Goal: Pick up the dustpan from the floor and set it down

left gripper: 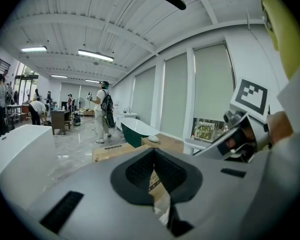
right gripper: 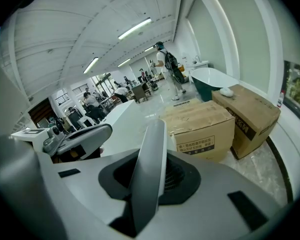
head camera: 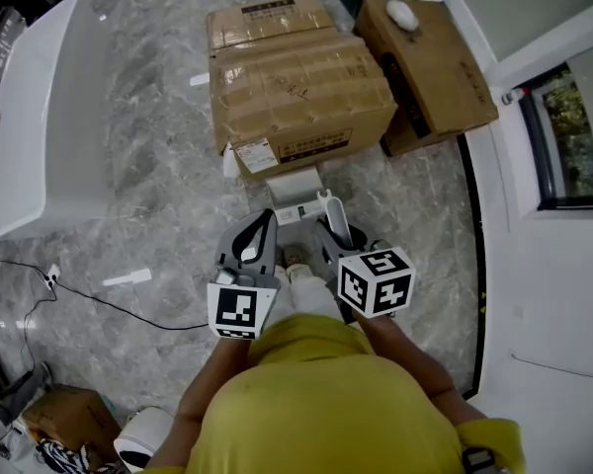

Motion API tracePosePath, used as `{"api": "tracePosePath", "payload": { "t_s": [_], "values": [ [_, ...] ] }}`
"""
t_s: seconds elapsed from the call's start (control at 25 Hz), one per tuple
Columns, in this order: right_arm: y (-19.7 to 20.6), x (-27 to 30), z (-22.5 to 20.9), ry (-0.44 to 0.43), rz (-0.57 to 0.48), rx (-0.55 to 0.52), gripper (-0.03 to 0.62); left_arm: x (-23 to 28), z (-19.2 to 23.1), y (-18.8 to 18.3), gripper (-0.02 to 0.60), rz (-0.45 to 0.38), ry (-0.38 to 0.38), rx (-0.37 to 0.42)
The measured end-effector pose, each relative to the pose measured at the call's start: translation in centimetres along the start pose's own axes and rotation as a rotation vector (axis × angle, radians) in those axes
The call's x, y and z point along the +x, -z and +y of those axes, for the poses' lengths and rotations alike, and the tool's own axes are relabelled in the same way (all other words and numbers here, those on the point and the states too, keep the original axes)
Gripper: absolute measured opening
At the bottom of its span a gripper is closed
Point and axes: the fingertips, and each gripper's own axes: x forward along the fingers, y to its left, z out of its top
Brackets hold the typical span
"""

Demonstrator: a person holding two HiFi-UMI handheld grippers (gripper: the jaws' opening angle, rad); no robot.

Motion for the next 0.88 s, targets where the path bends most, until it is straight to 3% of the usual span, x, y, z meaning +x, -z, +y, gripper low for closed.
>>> {"api": "tracePosePath", "payload": {
  "t_s": [0.48,0.88],
  "values": [
    [4.4,6.9,-3.2,0.009,0.046,0.063,0.080,-0.5,0.4,0.9,0.000,0.022,-0.021,-0.013],
    [8.9,11.3,-4.6,0.033,0.059,0.049,0.081,-0.9,0.9,1.7,0.000,0.043,-0.040,-0.018]
  ]
}}
